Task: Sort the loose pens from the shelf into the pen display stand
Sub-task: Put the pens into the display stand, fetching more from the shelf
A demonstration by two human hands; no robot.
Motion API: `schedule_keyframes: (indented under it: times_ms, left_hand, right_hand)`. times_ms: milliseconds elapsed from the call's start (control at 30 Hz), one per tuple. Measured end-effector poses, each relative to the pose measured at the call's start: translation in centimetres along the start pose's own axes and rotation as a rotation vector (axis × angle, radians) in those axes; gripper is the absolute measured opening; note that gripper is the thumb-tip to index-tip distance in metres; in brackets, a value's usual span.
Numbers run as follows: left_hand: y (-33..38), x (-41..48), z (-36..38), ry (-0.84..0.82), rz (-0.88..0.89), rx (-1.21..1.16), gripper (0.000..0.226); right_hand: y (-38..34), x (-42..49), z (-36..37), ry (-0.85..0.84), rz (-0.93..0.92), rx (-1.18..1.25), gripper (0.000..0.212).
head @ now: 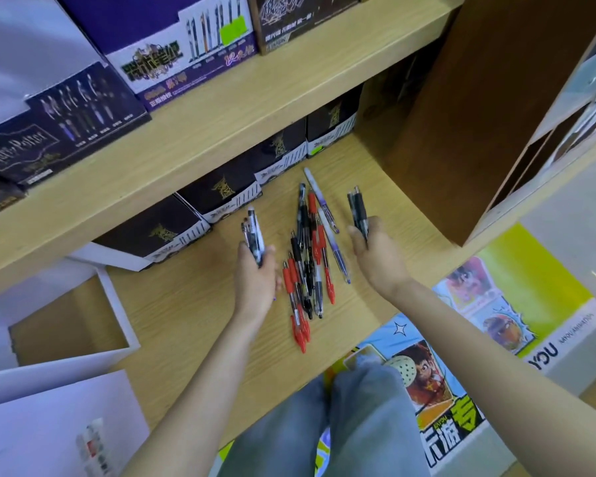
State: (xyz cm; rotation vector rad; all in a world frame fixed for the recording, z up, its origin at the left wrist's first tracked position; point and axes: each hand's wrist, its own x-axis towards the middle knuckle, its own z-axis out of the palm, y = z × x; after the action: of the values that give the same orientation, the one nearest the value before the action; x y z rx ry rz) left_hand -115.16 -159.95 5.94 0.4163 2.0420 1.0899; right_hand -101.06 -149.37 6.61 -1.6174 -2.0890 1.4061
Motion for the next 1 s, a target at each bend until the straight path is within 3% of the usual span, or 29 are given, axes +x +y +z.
schedule_keyframes:
  times_ms: [200,367,533,700,900,1000]
  left_hand:
    - [2.7,-2.6,2.8,-0.234,-0.065,-0.241,0.023]
    - [3.2,-3.5,4.2,-0.362,-0.078,-0.253,0.019]
    - [2.7,-5.2,7.4,-0.429,-0.014,-0.13,0.021]
    - [2.5,-7.8,11.6,-0.47,-0.038,-0.124,0.027]
    - [1.1,-12.2,16.0,-0.76,-0.055,0.002,0.022]
    - [0.7,-14.2,18.2,-0.788,-0.03,0.097,0.023]
  right_hand:
    - [-1.5,-3.7,1.5,-0.166,-0.109,0.211,0.008]
    - [0.1,-6.0,0.3,-0.207,-0.018,0.321,0.021]
    - [2.5,-8.7,-1.8,-0.114,0.07,0.467,0.025]
    - [6.7,-12.3,-3.5,0.091,0.11,0.378,0.03]
    - [11.0,-16.3,-4.7,0.275,0.192,0.333,0.032]
    - [13.1,-19.1,-5.7,0.336,0.241,0.263,0.027]
